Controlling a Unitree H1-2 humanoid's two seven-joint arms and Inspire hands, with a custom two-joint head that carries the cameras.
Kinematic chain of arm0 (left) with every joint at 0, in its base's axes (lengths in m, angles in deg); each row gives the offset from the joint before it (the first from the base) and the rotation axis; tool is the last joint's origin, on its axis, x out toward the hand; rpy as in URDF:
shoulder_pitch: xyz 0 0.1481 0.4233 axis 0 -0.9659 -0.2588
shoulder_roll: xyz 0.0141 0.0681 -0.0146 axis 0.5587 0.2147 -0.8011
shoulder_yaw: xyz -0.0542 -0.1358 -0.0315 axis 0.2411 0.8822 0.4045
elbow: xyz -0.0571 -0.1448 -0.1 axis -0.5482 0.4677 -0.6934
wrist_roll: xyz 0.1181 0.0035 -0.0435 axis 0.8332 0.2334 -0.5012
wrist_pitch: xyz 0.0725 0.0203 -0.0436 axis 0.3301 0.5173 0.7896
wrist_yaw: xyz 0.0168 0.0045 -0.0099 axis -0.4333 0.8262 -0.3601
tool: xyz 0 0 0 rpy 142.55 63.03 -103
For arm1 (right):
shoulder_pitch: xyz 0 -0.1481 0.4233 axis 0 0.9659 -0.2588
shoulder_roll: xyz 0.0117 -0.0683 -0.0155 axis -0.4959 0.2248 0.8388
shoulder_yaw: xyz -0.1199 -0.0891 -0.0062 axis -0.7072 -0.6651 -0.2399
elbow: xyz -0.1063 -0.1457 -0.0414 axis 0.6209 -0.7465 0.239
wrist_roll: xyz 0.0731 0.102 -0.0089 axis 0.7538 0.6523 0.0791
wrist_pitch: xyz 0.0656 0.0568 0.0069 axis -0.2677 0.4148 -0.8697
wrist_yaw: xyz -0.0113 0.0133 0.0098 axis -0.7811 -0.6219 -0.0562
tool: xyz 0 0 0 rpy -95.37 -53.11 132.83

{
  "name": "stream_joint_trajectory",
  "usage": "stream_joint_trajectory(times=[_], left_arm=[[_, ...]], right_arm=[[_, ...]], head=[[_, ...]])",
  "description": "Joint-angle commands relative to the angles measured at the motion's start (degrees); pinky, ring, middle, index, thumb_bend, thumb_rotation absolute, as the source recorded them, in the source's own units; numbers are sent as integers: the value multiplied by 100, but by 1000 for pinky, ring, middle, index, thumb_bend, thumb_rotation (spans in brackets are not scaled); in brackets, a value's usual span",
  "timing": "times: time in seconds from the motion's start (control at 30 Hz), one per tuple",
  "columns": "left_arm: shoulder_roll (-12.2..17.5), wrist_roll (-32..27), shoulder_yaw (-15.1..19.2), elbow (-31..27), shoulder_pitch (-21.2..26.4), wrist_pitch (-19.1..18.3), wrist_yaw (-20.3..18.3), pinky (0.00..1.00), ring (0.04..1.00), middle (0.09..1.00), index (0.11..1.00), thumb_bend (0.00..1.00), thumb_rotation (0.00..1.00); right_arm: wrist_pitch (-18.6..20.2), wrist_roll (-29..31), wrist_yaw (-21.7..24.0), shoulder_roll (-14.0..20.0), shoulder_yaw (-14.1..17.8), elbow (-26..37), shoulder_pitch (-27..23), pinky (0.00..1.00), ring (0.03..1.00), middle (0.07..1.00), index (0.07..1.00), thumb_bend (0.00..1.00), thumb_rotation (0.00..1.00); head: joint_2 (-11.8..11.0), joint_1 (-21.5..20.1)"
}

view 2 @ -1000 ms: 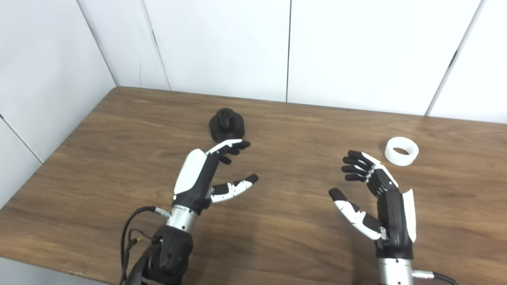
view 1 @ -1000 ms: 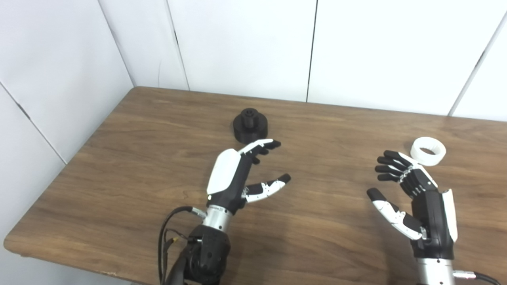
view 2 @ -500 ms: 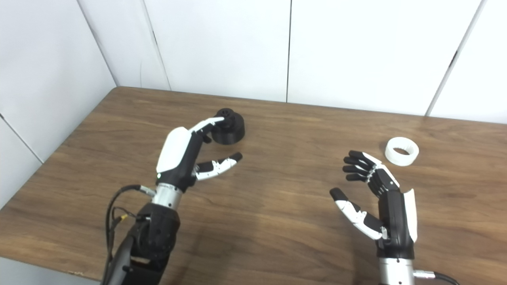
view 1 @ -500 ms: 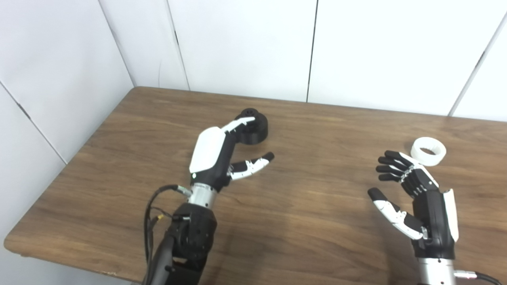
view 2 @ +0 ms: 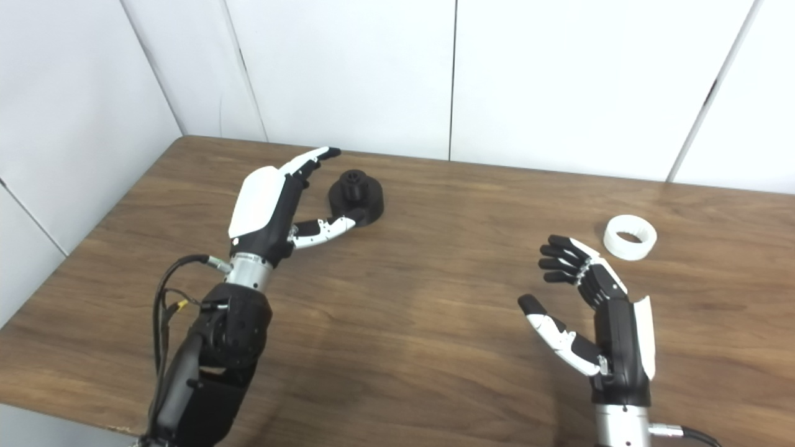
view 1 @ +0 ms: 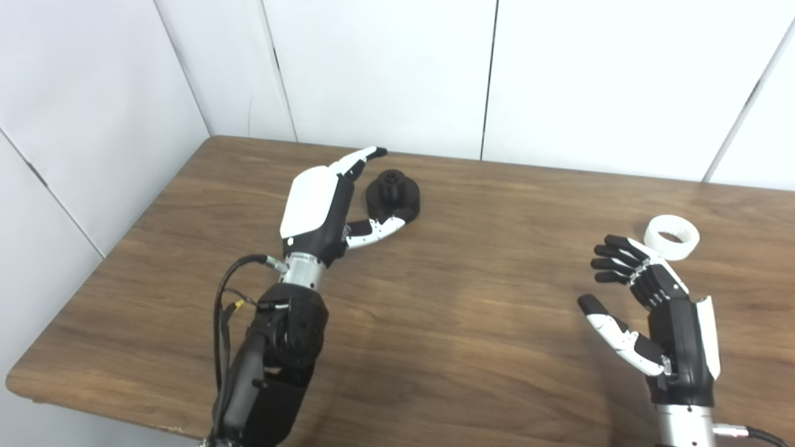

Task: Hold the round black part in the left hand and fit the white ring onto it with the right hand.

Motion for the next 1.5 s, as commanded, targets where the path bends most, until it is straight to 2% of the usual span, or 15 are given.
stream_joint_trajectory(times=[0.0,0.37,0.6,0.77,0.93,1.07,1.47], left_arm=[[130,103,23,70,387,45,194,676,828,862,833,710,420],[351,324,-45,857,888,-63,276,733,900,901,860,773,452],[481,361,-149,1520,1137,-26,503,796,916,924,867,867,500],[613,433,-304,1953,1313,-240,380,877,983,971,901,951,567],[706,497,-463,2322,1466,-460,341,916,1000,992,908,993,580],[772,493,-582,2555,1546,-622,280,939,1000,1000,917,1000,601],[801,254,-742,3290,1725,-662,377,955,1000,1000,905,1000,602]], right_arm=[[-174,-22,-9,181,103,-410,206,601,668,715,748,607,280],[-186,0,-19,181,121,-421,217,594,665,713,745,613,285],[-160,37,5,188,131,-385,238,596,664,710,745,617,287],[-159,105,30,189,132,-392,243,604,667,711,744,620,282],[-169,118,39,194,131,-408,243,604,666,713,746,617,278],[-196,96,30,191,127,-418,237,604,665,714,747,612,275],[-208,67,21,183,139,-395,233,603,664,711,744,611,267]], head=[[-11,-4],[-28,-12],[-25,-28],[-23,-61],[-30,-69],[-28,-88],[-18,-122]])
